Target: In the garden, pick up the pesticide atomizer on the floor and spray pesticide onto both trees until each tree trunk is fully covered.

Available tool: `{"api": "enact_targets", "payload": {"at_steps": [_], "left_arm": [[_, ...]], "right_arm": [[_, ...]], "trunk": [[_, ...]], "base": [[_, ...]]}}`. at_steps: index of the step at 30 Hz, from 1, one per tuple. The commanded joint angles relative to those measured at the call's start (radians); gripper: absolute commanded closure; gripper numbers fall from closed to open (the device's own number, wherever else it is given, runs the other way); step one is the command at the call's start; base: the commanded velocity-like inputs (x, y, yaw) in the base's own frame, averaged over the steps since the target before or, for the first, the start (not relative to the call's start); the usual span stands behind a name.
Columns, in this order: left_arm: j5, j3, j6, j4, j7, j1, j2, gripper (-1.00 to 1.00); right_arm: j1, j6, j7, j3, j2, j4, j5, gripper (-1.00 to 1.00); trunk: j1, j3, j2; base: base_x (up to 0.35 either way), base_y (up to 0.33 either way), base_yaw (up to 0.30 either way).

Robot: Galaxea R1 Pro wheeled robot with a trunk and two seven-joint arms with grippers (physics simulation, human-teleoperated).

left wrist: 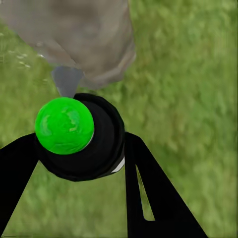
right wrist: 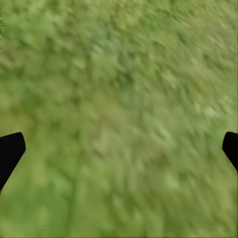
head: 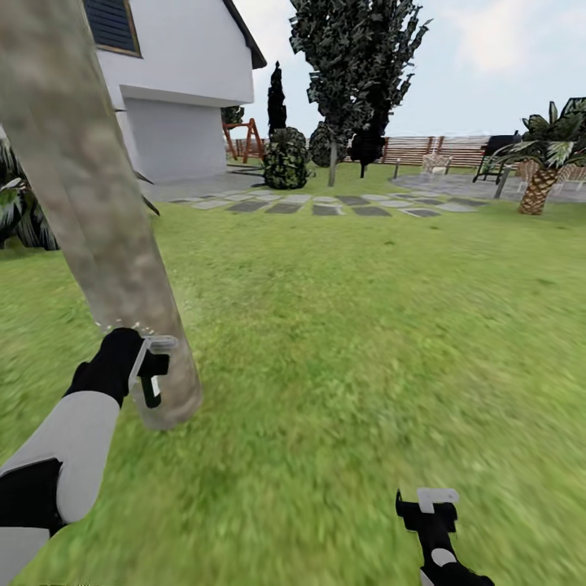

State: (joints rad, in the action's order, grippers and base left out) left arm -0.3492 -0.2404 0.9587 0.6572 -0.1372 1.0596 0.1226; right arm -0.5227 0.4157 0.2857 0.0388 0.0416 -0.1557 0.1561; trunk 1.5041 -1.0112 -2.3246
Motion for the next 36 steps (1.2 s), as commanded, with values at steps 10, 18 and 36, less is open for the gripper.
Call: {"api": "enact_targets", "payload": {"at_steps": [10,18,36], "left_arm": [[-0.004,-0.003,0.000,-0.002,-0.020,-0.083,0.070,1.00],[-0.006,-0.011,-0.007,-0.012,-0.017,-0.091,0.028,1.00],[-0.006,-0.064,-0.108,-0.001,-0.007,-0.208,-0.007,1.00]], "right_arm": [[0.000,0.002,0.004,0.004,0.000,0.002,0.011,-1.00],[0.000,0.002,0.003,0.004,0.000,0.001,0.011,-1.00],[0.000,0.002,0.004,0.004,0.001,0.001,0.011,-1.00]], "trunk": [[0.000,-0.001,0.000],[0.000,-0.001,0.000],[0.000,-0.001,0.000]], "base": [[0.110,-0.256,0.273],[0.189,-0.198,0.165],[0.135,-0.034,0.125]]}}
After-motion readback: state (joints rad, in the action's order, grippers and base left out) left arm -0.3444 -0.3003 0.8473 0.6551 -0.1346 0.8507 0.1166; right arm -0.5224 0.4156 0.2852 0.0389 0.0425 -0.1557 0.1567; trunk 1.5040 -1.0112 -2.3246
